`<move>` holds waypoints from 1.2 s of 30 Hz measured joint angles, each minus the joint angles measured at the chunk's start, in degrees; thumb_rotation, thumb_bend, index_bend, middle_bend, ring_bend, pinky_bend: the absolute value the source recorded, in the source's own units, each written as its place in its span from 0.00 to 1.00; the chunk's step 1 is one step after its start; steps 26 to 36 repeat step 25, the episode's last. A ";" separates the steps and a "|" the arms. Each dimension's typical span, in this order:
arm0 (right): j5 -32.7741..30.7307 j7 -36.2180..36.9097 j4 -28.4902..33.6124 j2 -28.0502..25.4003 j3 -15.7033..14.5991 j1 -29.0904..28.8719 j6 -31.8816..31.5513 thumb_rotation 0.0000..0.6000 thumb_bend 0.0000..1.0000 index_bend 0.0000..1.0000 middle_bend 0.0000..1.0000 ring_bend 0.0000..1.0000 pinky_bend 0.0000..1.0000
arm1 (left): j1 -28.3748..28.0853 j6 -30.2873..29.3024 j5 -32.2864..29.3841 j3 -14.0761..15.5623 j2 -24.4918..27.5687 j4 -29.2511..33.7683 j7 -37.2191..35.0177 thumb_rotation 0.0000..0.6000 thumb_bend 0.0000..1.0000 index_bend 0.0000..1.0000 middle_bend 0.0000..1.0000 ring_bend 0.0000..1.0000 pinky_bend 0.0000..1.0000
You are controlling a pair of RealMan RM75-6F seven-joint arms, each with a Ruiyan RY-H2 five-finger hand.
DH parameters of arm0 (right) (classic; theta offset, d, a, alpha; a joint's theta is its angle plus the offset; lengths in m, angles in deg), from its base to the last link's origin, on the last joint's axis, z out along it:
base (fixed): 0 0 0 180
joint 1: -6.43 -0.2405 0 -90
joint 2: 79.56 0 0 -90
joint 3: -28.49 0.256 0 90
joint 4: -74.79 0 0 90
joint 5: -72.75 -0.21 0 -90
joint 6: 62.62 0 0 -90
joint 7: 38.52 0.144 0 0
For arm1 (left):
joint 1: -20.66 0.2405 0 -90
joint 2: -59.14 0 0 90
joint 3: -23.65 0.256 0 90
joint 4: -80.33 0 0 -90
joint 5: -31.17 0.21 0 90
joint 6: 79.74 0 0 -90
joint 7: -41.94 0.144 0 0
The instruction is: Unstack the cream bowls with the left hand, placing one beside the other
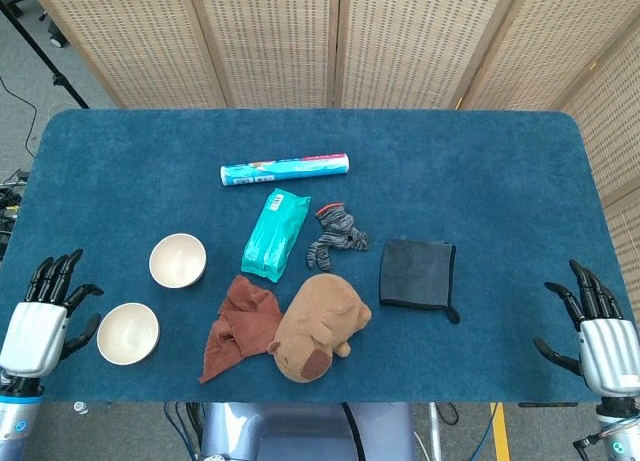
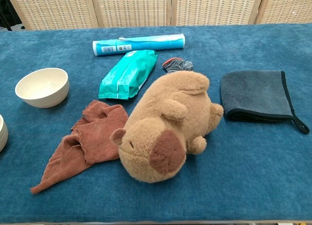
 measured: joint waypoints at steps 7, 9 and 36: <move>0.27 -0.10 -0.20 0.19 -0.17 -0.15 0.23 1.00 0.16 0.22 0.00 0.00 0.15 | 0.77 -0.74 -3.13 -1.53 -4.38 -0.98 -3.78 1.00 0.33 0.42 0.00 0.00 0.05; 0.29 -0.16 -0.25 0.27 -0.20 -0.25 0.40 1.00 0.16 0.22 0.00 0.00 0.15 | 0.86 -0.96 -3.22 -1.69 -4.96 -1.77 -4.42 1.00 0.33 0.42 0.00 0.00 0.05; 0.23 -1.50 -0.38 1.34 -0.48 -1.12 2.06 1.00 0.16 0.22 0.00 0.00 0.15 | 1.23 -2.62 -4.35 -3.67 -7.32 -5.27 -7.27 1.00 0.33 0.42 0.00 0.00 0.05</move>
